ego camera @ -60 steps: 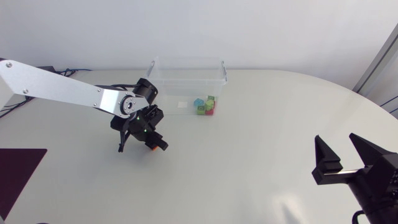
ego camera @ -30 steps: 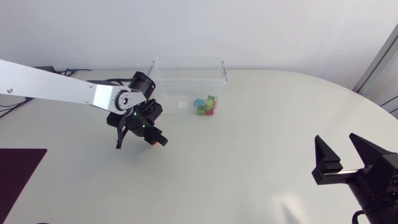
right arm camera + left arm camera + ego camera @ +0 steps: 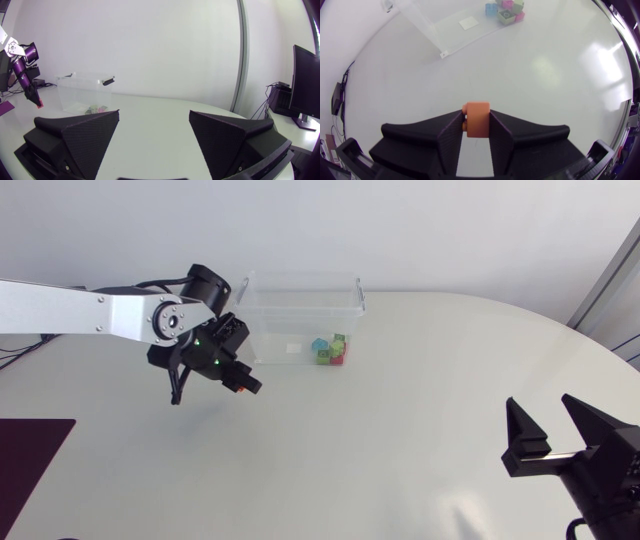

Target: Place the duplo bricks in the container

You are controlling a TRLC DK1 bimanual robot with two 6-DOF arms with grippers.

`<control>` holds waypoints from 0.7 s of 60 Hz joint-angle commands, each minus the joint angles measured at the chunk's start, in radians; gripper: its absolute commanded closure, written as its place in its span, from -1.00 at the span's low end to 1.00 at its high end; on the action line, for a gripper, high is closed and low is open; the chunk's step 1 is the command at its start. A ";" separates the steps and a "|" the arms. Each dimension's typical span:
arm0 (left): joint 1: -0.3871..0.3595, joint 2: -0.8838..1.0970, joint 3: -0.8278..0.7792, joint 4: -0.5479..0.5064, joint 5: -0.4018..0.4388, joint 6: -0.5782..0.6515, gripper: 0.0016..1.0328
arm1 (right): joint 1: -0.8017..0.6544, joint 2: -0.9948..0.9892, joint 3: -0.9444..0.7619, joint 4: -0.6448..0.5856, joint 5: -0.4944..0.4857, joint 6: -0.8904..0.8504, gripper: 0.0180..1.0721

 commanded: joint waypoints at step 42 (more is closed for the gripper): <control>-0.004 -0.161 0.084 0.222 0.000 -0.119 0.51 | -0.010 -0.009 -0.026 -0.009 -0.002 -0.019 -0.93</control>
